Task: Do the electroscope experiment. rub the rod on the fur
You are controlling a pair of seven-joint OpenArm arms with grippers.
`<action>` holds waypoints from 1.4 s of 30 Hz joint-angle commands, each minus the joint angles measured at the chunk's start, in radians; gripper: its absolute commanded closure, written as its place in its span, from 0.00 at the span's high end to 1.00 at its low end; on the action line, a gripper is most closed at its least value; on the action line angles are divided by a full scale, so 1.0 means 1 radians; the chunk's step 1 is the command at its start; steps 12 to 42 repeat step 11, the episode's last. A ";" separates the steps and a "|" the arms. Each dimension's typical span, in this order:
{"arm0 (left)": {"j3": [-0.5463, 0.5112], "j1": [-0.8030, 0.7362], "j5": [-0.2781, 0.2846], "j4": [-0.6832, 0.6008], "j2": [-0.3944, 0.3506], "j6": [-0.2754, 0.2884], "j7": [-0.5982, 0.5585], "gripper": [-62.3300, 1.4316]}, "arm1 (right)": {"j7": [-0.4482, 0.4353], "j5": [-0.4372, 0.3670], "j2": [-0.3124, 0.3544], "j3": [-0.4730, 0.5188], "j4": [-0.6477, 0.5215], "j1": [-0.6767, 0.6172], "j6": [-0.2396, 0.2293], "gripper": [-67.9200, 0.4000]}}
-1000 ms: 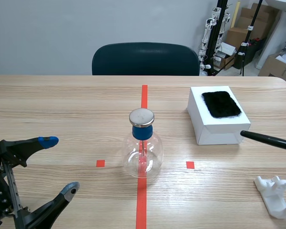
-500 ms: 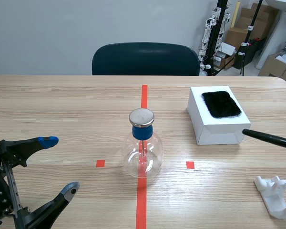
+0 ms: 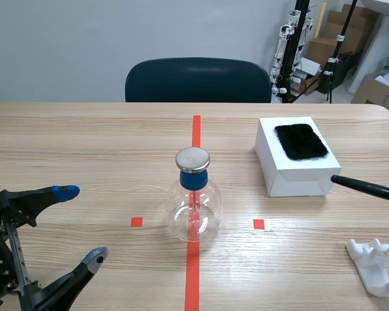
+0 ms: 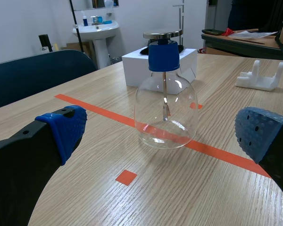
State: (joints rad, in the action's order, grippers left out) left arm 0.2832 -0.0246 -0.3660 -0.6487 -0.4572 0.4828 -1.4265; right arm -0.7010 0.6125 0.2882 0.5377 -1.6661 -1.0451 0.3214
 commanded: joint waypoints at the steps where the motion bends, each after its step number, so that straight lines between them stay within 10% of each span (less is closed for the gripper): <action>1: -0.003 0.005 0.014 -0.017 -0.011 0.002 -0.021 1.00 | -0.002 -0.015 0.000 0.014 -0.006 0.000 0.011 0.02; 42: -0.003 0.005 0.014 -0.017 -0.011 0.002 -0.021 1.00 | -0.001 -0.015 0.000 0.014 -0.006 0.000 0.011 0.02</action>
